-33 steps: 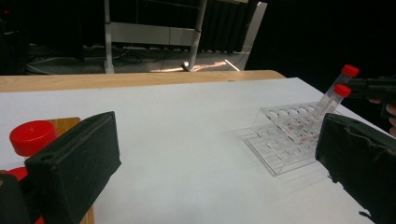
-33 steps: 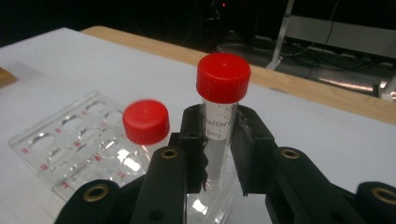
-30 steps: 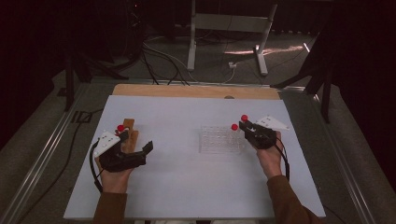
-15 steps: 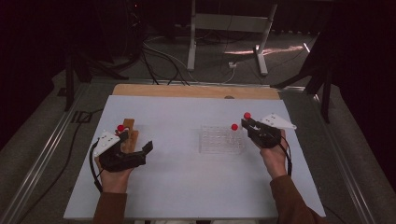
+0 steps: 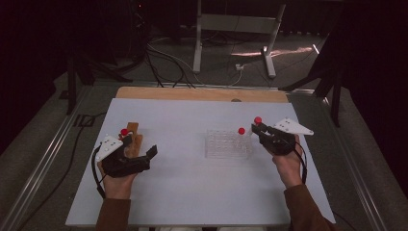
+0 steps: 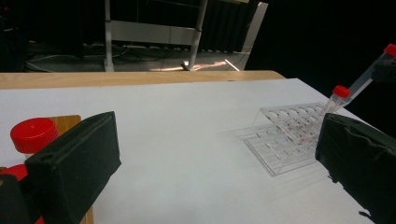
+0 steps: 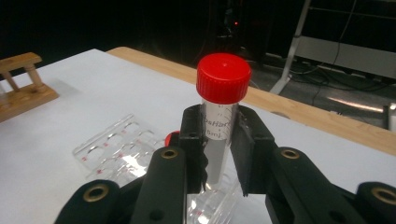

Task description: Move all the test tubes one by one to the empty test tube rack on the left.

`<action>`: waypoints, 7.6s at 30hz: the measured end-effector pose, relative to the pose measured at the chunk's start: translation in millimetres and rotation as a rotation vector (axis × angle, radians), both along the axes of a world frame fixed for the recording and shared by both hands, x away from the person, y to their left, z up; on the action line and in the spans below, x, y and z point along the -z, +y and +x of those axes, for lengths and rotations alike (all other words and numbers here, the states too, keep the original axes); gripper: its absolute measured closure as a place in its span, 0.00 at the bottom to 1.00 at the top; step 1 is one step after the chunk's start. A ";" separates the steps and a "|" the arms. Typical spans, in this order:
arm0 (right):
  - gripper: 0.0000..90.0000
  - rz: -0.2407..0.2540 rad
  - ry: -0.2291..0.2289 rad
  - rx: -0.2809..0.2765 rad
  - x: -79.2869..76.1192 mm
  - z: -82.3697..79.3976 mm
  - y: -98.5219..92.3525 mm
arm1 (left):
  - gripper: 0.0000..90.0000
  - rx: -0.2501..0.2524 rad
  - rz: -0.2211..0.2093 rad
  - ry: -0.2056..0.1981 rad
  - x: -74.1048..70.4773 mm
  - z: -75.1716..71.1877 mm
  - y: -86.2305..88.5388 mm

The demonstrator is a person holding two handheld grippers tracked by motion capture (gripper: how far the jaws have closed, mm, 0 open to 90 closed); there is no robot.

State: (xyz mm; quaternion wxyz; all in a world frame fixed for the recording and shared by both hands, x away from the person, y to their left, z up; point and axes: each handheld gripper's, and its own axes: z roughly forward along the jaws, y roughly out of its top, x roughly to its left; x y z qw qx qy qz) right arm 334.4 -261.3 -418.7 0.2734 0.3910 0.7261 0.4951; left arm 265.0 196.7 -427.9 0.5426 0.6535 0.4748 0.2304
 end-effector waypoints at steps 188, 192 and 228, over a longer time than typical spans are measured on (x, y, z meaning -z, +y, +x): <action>0.00 0.108 0.113 -0.165 24.9 -42.7 35.3 | 0.79 0.174 0.093 0.000 -43.0 -9.1 -14.3; 0.00 0.108 0.114 -0.163 25.0 -42.7 35.0 | 0.79 0.134 0.097 -0.002 -44.9 -10.9 -2.2; 0.00 0.098 0.115 -0.166 26.5 -43.3 36.7 | 0.78 -0.033 0.126 0.080 -41.0 -29.6 69.2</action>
